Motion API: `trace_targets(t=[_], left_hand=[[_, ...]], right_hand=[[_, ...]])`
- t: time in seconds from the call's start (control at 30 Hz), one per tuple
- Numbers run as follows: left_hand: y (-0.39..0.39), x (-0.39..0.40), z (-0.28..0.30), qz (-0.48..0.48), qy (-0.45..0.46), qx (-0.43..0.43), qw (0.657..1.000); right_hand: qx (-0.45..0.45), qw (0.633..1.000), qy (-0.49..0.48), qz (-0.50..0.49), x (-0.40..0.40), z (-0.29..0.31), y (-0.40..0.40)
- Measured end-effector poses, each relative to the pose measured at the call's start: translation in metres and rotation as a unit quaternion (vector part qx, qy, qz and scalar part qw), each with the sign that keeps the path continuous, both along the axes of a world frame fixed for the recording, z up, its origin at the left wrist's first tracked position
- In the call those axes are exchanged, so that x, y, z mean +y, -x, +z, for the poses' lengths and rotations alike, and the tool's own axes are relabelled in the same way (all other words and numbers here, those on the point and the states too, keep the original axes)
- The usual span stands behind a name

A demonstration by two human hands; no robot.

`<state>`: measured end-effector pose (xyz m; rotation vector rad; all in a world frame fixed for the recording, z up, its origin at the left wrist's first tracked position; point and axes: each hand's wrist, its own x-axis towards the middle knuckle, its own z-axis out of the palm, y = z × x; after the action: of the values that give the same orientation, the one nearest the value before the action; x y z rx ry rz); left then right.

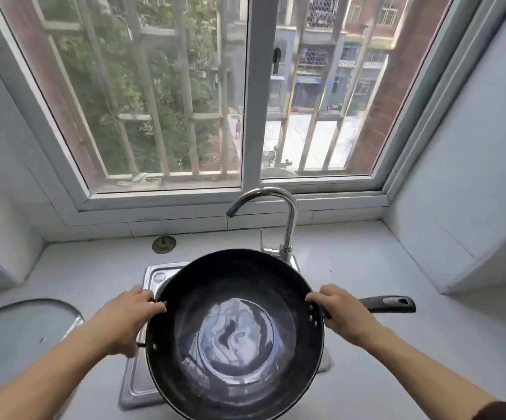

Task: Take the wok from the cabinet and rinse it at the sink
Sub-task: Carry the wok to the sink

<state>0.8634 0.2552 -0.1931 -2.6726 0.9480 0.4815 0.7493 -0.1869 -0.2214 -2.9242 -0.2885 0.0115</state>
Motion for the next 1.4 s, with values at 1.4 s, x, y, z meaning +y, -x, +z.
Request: trace_targets(t=[1.4], left_hand=[[-0.069, 0.003, -0.074, 0.064, -0.034, 0.044, 0.996]], right_hand=[[0.074, 0.997, -0.023, -0.013, 0.011, -0.116, -0.102]])
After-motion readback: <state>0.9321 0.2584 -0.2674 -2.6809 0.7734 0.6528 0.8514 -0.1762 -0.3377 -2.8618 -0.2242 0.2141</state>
